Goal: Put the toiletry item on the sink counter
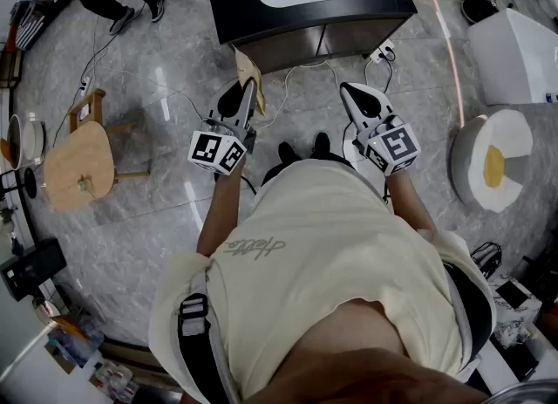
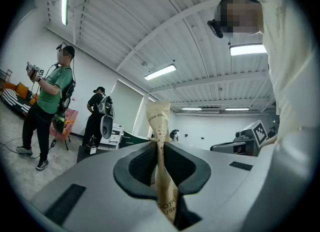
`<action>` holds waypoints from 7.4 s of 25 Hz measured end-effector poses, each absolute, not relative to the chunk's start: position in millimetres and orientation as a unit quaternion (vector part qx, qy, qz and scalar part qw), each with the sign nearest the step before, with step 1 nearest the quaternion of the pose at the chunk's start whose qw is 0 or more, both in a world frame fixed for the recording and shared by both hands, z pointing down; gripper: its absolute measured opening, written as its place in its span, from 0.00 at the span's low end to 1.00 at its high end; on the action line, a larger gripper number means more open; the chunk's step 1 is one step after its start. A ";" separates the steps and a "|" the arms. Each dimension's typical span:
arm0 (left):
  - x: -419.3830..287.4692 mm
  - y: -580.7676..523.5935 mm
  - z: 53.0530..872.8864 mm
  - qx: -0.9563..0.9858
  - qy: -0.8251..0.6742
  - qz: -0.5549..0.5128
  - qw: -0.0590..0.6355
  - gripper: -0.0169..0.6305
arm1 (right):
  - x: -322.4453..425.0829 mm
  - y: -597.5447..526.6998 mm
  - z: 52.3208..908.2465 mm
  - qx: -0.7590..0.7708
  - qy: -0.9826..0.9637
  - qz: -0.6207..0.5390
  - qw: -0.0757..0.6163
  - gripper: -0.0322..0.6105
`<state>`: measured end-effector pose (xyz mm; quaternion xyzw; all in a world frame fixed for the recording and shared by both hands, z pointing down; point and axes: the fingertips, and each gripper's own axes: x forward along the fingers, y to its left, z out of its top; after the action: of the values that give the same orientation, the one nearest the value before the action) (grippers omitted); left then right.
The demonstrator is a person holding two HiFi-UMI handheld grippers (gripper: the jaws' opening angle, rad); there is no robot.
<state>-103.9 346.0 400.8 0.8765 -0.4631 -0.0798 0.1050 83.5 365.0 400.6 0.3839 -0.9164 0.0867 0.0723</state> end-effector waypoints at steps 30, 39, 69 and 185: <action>-133.4 298.9 446.4 0.874 -0.450 -0.097 0.156 0.09 | 40.1 320.6 434.8 0.398 -0.908 0.101 0.087 0.04; -119.5 215.1 433.0 0.868 -0.473 -0.070 0.136 0.09 | 65.7 228.9 441.0 0.382 -0.915 0.115 0.058 0.04; -97.6 14.2 425.1 0.814 -0.545 -0.107 0.171 0.09 | 114.8 16.6 467.4 0.344 -0.927 0.126 0.086 0.04; -190.8 -189.3 695.5 0.646 -0.638 0.254 0.334 0.16 | 41.1 -246.3 559.4 0.217 -0.948 0.208 0.106 0.04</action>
<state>-190.8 -189.3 695.5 0.6461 -0.6375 0.2543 0.3339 41.1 -246.3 559.4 0.2169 -0.9478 0.2082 0.1060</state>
